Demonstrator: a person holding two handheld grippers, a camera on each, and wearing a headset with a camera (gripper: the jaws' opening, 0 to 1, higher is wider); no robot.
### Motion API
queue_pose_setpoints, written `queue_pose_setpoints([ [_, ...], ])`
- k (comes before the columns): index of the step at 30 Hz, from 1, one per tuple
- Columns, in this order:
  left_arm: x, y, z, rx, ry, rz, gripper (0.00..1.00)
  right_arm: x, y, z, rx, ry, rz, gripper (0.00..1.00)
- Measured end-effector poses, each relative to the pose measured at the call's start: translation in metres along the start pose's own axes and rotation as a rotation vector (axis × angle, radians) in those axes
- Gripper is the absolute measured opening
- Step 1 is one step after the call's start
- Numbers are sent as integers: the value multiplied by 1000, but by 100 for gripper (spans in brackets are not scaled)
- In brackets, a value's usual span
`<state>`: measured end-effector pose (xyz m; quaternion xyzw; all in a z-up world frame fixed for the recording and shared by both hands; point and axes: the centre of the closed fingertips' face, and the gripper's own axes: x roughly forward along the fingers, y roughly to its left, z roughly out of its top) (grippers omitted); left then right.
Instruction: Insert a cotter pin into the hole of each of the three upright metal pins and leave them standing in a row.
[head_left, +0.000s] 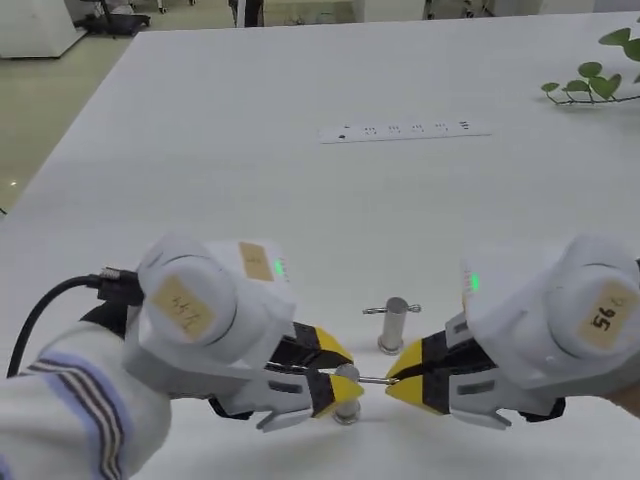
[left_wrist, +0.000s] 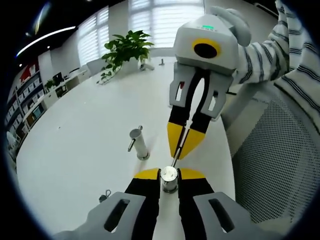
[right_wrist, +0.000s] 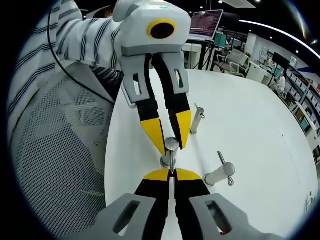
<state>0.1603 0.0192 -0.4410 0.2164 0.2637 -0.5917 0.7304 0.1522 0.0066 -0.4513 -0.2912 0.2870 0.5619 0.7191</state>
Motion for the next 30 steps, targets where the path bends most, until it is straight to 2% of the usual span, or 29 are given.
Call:
queue_pose_setpoints([
  [8, 1, -3, 1, -26, -9, -14, 9, 11, 1, 11, 3, -44, 49, 0],
  [15, 1, -3, 1, -26, -6, -16, 9, 12, 2, 11, -72, -51, 82, 0],
  [17, 1, -3, 1, -71, -10, -7, 9, 12, 2, 11, -79, -51, 78, 0],
  [19, 1, -2, 1, -70, -14, -7, 10, 12, 1, 11, -81, -56, 76, 0],
  [21, 1, -3, 1, -34, -26, -7, 10, 13, 1, 11, -64, -64, 71, 0],
  [22, 0, -4, 2, -22, -30, -5, 10, 13, 0, 11, -51, -68, 65, 4],
  [25, -4, -2, 3, -54, -53, 6, 14, 14, -2, 11, -24, -82, 53, 21],
  [28, -10, 0, 0, -86, -71, 31, 25, 15, -3, 9, 14, -101, 44, 22],
  [30, -14, 0, -2, -106, -88, 40, 29, 16, -4, 10, 72, -139, 41, 22],
])
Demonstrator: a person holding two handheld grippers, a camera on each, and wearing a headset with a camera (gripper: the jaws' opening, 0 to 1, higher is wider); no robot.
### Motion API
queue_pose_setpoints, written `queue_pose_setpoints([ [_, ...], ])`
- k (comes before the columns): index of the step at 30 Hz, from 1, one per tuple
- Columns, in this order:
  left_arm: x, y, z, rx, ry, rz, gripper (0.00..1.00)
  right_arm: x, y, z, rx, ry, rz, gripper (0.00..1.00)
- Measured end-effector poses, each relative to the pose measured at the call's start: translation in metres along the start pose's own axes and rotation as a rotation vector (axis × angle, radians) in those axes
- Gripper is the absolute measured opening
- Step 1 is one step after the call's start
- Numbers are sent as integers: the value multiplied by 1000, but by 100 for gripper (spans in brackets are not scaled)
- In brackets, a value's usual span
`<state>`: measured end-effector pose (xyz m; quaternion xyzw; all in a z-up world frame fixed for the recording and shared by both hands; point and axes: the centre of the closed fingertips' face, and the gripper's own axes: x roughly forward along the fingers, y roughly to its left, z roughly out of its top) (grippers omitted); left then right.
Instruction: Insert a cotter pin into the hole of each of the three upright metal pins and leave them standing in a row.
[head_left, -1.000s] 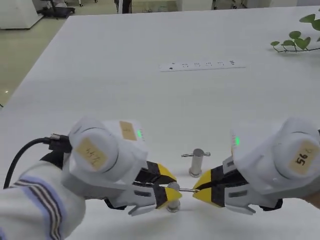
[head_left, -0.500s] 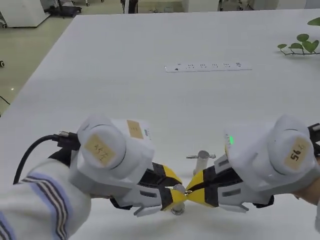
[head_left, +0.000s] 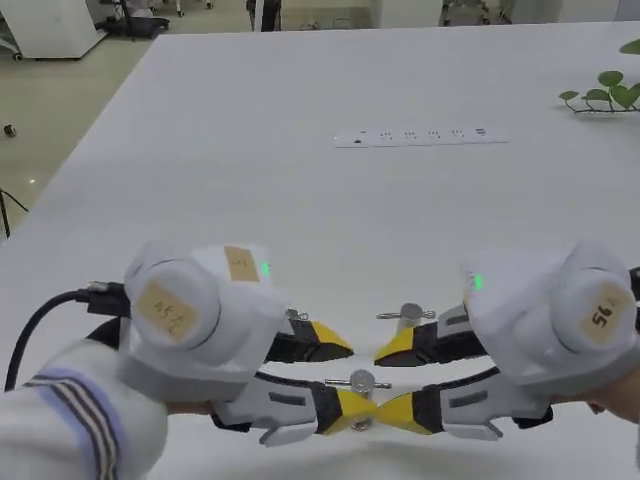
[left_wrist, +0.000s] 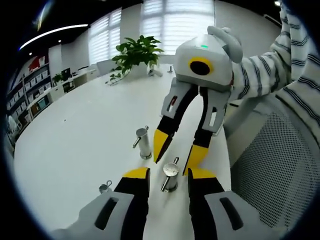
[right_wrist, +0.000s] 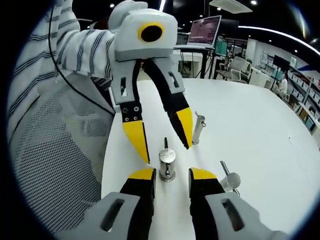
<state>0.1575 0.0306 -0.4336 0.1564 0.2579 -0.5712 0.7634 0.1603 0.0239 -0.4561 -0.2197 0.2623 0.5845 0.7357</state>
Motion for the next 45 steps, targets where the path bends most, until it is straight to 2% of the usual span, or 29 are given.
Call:
queue_pose_setpoints([
  [2, -6, 0, -3, -44, -21, 21, 35, 1, -1, 1, 40, -32, -1, 23],
  [4, -12, -3, -7, -55, -26, 27, 49, 1, 0, 1, 58, -38, 6, 22],
  [7, -21, -6, -14, -88, -37, 51, 63, 4, 3, 4, 79, -69, 13, 22],
  [13, -33, -4, -31, -159, -33, 114, 68, 15, 4, 8, 84, -81, 8, 22],
  [19, -41, 0, -40, -214, -39, 167, 87, 23, 5, 10, 81, -79, 16, 21],
  [23, -44, -1, -40, -231, -62, 178, 89, 25, 7, 9, 73, -67, 26, 18],
  [27, -44, -1, -38, -227, -67, 182, 98, 26, 6, 7, 73, -60, 28, 17],
  [31, -43, -4, -34, -233, -81, 168, 99, 26, 7, 8, 54, -64, 31, 12],
  [38, -42, -5, -35, -226, -65, 167, 99, 27, 6, 8, 30, -48, 32, 9],
  [40, -42, -5, -36, -224, -62, 169, 99, 27, 8, 7, -12, -24, 35, 9],
  [43, -42, -5, -37, -226, -57, 172, 99, 28, 11, 9, -69, -22, 33, 9],
  [45, -42, -5, -37, -225, -56, 176, 99, 28, 13, 9, -74, -18, 38, 9],
])
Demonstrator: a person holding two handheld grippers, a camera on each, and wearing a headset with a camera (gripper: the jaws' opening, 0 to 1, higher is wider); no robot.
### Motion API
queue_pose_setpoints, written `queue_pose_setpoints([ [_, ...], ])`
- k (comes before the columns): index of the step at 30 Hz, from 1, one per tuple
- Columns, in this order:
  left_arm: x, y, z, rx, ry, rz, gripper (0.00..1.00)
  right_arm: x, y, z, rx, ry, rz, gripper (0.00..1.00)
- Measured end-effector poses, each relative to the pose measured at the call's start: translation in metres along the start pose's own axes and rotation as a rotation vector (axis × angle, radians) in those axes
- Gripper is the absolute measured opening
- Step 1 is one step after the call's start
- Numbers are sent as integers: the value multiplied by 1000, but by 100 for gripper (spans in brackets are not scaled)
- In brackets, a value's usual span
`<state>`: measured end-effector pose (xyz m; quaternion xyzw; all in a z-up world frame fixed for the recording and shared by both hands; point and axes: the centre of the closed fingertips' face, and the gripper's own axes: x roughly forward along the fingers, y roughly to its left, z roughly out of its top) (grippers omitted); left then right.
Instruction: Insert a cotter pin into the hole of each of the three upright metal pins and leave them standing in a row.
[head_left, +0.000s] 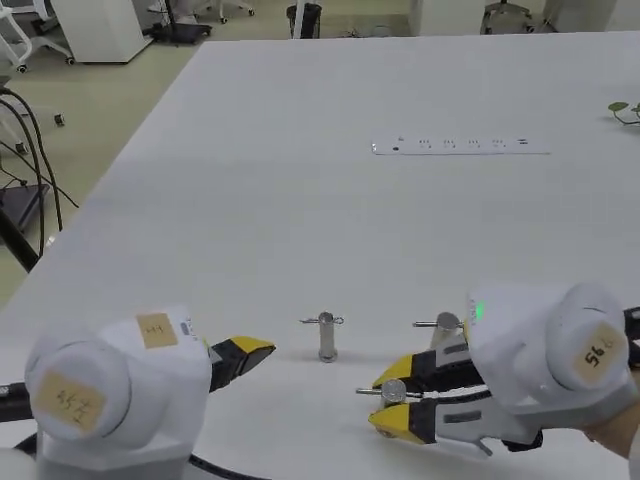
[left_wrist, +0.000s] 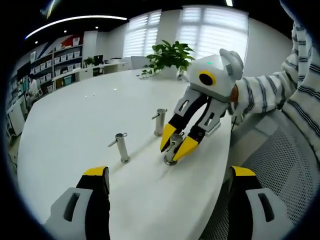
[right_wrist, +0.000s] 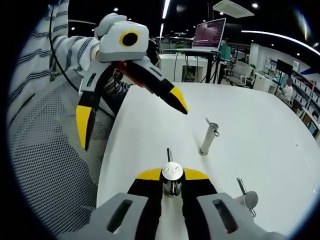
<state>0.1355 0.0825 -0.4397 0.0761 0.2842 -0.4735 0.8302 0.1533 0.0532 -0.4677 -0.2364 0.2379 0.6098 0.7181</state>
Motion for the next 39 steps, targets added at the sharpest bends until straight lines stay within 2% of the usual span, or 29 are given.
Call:
queue_pose_setpoints([
  [2, -1, 0, 0, -3, -2, 3, 99, -1, 3, -1, 18, 6, 13, 9],
  [6, -2, -2, -2, -6, 6, -6, 99, -8, 8, 0, -5, -6, 26, 9],
  [11, -2, -4, -5, -8, 14, -14, 99, -27, 10, 2, -3, -28, 60, 9],
  [15, -2, -4, -6, -26, 14, -13, 99, -44, 6, 5, -43, -36, 71, 9],
  [18, -3, -3, -7, -29, 17, -12, 99, -57, -5, 3, -52, -40, 59, 9],
  [21, -4, 0, -3, -25, -3, 7, 99, -68, -15, -3, -48, -31, 40, 9],
  [26, -7, 2, -2, -32, -6, 11, 99, -84, -33, -21, -31, 0, 7, 9],
  [28, -7, 2, -3, -35, -1, 12, 99, -93, -48, -32, -21, 3, -4, 9],
  [31, -7, 4, -7, -67, -4, 10, 99, -98, -55, -41, -20, 8, -20, 9],
  [35, -7, 4, -10, -78, 4, 14, 99, -104, -66, -54, -13, 36, -40, 9],
  [39, -7, 5, -12, -86, 12, 20, 99, -106, -75, -60, 0, 38, -46, 9],
])
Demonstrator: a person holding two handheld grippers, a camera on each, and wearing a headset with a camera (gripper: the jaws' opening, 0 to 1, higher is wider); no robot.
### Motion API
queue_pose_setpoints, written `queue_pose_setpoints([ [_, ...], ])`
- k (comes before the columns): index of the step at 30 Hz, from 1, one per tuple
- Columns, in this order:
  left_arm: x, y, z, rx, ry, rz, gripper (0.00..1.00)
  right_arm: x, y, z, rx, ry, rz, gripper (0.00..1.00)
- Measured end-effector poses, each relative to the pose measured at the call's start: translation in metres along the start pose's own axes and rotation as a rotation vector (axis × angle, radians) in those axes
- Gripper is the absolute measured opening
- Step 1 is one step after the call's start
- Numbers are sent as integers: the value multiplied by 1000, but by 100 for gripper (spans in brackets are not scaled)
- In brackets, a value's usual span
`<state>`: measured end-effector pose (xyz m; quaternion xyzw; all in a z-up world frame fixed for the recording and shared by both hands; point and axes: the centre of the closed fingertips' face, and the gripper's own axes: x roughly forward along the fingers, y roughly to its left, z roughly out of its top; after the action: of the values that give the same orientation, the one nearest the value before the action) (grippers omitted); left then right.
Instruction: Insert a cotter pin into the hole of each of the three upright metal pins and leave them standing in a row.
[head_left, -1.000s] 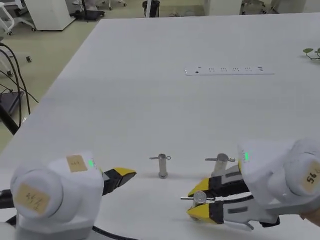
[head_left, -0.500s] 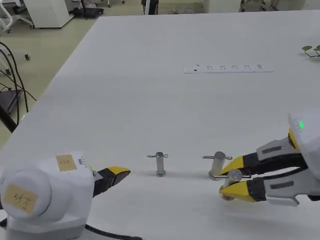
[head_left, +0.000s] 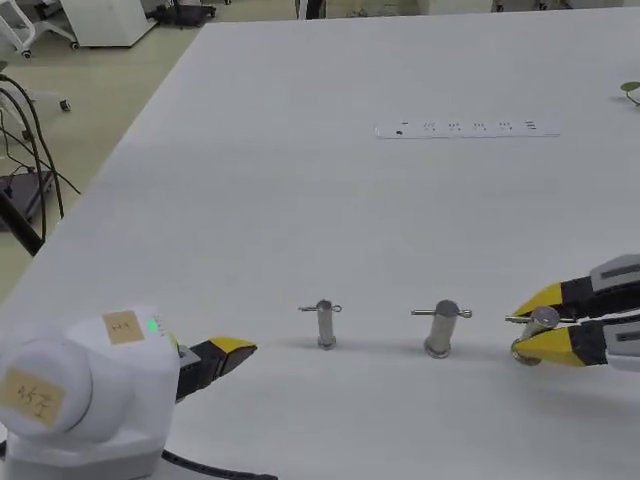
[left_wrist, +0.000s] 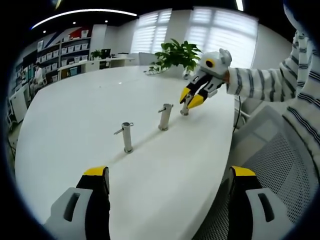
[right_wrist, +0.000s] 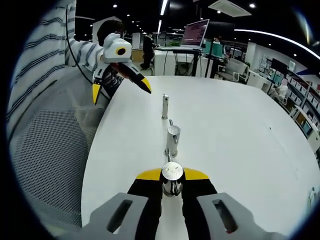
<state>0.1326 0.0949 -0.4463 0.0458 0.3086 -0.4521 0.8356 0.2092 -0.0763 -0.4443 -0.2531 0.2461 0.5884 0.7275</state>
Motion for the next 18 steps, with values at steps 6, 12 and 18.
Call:
queue_pose_setpoints([
  [6, 1, 0, -3, -11, 18, 2, 99, 0, -17, -12, 20, -6, 3, 9],
  [12, 1, 0, -5, -15, 37, 5, 99, 8, -16, -21, 31, 9, 16, 9],
  [18, 0, -1, -6, -16, 47, 8, 99, 10, -16, -25, 64, -41, 17, 9],
])
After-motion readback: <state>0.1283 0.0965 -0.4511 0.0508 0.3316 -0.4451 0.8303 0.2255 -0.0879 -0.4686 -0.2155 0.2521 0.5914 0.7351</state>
